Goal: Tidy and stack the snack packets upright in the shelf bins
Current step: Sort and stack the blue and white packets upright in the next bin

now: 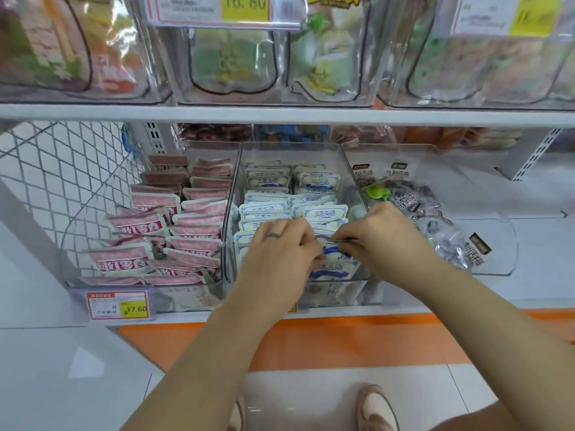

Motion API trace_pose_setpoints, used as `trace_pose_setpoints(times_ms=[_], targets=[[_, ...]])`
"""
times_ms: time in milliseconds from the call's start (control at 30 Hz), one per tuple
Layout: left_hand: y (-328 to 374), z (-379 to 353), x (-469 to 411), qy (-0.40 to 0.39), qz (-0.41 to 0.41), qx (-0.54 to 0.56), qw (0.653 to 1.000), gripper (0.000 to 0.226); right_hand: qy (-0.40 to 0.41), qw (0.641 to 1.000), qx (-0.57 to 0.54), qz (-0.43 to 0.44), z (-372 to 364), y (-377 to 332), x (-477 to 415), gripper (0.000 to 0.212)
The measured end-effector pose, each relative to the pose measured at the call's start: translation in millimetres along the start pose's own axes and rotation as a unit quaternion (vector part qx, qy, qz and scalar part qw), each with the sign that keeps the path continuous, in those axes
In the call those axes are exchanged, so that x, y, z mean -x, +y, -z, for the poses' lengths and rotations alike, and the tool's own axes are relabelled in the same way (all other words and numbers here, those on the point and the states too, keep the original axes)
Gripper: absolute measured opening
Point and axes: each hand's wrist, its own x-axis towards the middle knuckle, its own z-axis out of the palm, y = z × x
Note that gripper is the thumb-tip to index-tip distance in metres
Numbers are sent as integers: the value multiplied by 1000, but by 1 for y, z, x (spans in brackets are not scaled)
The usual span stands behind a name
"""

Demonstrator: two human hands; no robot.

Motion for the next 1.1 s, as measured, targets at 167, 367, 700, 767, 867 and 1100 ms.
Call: trace_pose_setpoints(times_ms=[167, 367, 700, 767, 867, 1100], targets=[[7, -2, -2, 59, 23, 27, 998, 6, -12, 998, -21, 52, 4, -1, -7, 9], [5, -1, 5, 28, 62, 1, 998, 7, -126, 991, 20, 47, 9, -18, -9, 30], [7, 5, 12, -36, 73, 18, 997, 25, -163, 986, -4, 41, 8, -19, -4, 30], [8, 6, 10, -44, 58, 22, 997, 26, -63, 994, -85, 18, 16, -6, 4, 26], [13, 0, 1, -54, 15, 8, 998, 20, -77, 995, -62, -23, 27, 6, 16, 22], [23, -11, -17, -182, -18, -40, 982, 30, -76, 997, -4, -8, 8, 3, 22, 17]])
